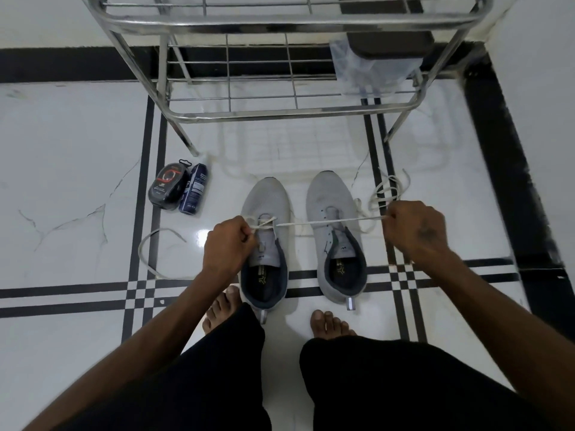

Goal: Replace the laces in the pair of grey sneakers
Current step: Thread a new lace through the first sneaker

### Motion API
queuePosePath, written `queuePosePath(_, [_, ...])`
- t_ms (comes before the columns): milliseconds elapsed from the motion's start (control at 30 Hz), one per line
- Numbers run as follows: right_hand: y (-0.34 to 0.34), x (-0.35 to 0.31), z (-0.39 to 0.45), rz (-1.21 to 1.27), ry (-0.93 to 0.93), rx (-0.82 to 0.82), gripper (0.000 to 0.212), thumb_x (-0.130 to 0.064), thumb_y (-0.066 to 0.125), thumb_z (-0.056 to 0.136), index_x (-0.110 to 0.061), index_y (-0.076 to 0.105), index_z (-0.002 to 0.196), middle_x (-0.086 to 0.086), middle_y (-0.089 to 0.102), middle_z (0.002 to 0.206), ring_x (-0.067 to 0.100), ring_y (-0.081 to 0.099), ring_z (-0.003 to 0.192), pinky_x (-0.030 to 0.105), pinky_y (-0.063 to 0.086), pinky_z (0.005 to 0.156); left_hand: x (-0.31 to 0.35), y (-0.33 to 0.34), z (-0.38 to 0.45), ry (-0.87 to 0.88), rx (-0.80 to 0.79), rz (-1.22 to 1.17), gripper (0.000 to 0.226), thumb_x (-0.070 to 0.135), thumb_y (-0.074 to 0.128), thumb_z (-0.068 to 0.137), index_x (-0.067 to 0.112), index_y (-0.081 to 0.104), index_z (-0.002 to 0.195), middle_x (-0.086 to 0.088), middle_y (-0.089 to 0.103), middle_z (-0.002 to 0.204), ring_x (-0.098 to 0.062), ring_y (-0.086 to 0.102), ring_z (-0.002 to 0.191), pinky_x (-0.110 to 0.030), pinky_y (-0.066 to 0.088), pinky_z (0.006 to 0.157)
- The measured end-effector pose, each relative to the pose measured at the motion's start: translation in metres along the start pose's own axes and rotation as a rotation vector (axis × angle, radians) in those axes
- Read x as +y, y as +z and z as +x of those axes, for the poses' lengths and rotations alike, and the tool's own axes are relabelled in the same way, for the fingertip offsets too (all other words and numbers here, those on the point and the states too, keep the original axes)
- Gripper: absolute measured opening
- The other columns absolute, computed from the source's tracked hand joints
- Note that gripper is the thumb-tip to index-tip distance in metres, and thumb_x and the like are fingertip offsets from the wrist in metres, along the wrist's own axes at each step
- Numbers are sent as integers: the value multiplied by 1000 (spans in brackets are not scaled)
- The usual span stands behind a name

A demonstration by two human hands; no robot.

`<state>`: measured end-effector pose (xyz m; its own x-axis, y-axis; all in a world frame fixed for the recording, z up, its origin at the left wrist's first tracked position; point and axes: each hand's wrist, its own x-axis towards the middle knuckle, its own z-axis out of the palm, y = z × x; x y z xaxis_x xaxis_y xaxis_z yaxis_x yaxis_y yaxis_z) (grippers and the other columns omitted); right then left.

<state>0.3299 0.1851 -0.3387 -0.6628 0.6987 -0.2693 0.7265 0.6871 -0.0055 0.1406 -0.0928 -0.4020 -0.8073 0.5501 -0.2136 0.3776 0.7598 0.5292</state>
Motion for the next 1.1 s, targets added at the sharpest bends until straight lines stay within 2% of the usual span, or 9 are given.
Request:
queuePosePath(233, [-13, 42, -12, -28, 191, 83, 15, -25, 56, 88, -15, 67, 85, 6, 68, 81, 25, 58, 69, 30, 38, 66, -1, -3, 0, -47, 12, 22, 10, 21, 68, 81, 18, 60, 77, 6, 61, 69, -18, 57, 65, -28, 32, 58])
queuePosePath(367, [-6, 61, -21, -50, 341, 33, 15, -24, 59, 85, -13, 69, 87, 1, 55, 66, 16, 41, 54, 29, 35, 63, 1, -4, -1, -48, -6, 26, 10, 21, 69, 81, 17, 60, 77, 4, 63, 72, -21, 58, 68, -30, 36, 61])
queuePosePath(500, [8, 50, -34, 23, 355, -24, 22, -32, 55, 88, -13, 67, 91, 5, 65, 81, 21, 50, 67, 30, 38, 66, 5, -3, 0, -58, -15, 24, 8, 20, 66, 83, 17, 60, 79, 0, 65, 76, -25, 60, 73, -31, 38, 64])
queuePosePath(567, [10, 33, -42, 139, 359, -63, 21, -35, 54, 89, -17, 66, 86, 2, 64, 80, 21, 54, 69, 30, 40, 67, 7, -3, 0, -62, -21, 23, 10, 24, 65, 85, 20, 58, 80, 2, 66, 78, -24, 61, 74, -30, 38, 65])
queuePosePath(667, [4, -3, -46, 523, 326, -185, 19, -27, 60, 88, -14, 68, 77, 2, 64, 69, 14, 55, 61, 27, 43, 60, 10, -5, -4, -78, -25, -12, 16, 37, 64, 87, 25, 56, 81, 9, 65, 80, -18, 60, 73, -29, 36, 64])
queuePosePath(767, [-10, -53, -48, 1333, 340, -459, 14, -17, 60, 94, -7, 65, 84, 4, 63, 65, 12, 54, 53, 23, 45, 48, 9, -14, -8, -30, 14, -66, 15, 40, 64, 88, 27, 58, 84, 13, 65, 81, -10, 61, 73, -27, 40, 62])
queuePosePath(867, [-18, -103, -42, 1866, 386, -583, 10, -10, 49, 103, -5, 57, 99, 7, 69, 69, 18, 66, 60, 26, 55, 54, 16, -24, -17, 106, -21, -241, 10, 41, 65, 91, 31, 68, 92, 17, 69, 87, -1, 64, 78, -25, 53, 70])
queuePosePath(1000, [-16, -150, -27, 2163, 458, -575, 14, -7, 43, 105, -2, 53, 96, 14, 74, 77, 23, 74, 73, 32, 63, 68, 35, -29, -22, 154, -434, -549, 33, 41, 64, 93, 22, 69, 120, 9, 73, 113, -5, 66, 107, -30, 50, 98])
queuePosePath(1100, [-9, -167, -14, 2203, 516, -591, 19, -7, 41, 106, -1, 52, 92, 18, 72, 89, 27, 71, 84, 33, 62, 74, 37, -29, -18, 112, -566, -733, 13, 19, 65, 95, 14, 72, 104, 1, 76, 88, -9, 70, 85, -21, 53, 81])
